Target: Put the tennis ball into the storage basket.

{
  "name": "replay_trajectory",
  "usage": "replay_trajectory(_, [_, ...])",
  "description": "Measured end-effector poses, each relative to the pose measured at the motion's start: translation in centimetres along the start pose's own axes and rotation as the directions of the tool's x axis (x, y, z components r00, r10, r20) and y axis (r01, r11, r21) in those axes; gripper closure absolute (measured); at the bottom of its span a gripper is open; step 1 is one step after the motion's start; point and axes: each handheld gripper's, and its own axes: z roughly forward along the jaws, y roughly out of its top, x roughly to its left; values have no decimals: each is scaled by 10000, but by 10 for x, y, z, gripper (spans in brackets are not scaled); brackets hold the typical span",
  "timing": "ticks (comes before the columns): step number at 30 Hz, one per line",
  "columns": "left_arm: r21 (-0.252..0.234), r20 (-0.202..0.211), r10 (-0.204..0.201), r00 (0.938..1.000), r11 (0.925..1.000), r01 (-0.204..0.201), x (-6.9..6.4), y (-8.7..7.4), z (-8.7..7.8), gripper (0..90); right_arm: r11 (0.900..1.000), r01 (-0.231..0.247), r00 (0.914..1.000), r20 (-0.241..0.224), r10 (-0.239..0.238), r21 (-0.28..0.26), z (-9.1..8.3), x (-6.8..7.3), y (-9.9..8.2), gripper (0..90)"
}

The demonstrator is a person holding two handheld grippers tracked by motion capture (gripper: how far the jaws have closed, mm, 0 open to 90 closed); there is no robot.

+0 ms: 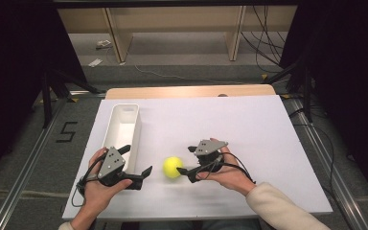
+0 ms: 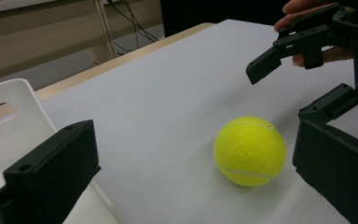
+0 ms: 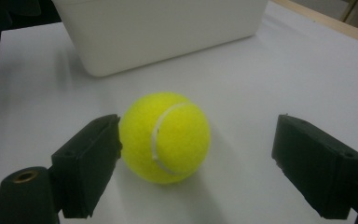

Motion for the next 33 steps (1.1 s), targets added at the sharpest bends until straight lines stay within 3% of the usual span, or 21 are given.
replay_trajectory(6, [13, 19, 43, 10000, 10000, -43, 0, 0, 0, 0, 9998, -96, 9999, 104, 94, 148, 8, 3, 1, 154])
replay_trajectory(15, [1, 31, 9, 10000, 10000, -9, 0, 0, 0, 0, 9997, 90, 9999, -96, -88, 216, 17, 8, 4, 152])
replay_trajectory(33, [-4, 47, 16, 10000, 10000, -16, 0, 0, -1, 0, 9968, -11, 9994, -356, 40, 796, 44, 12, 1, 152])
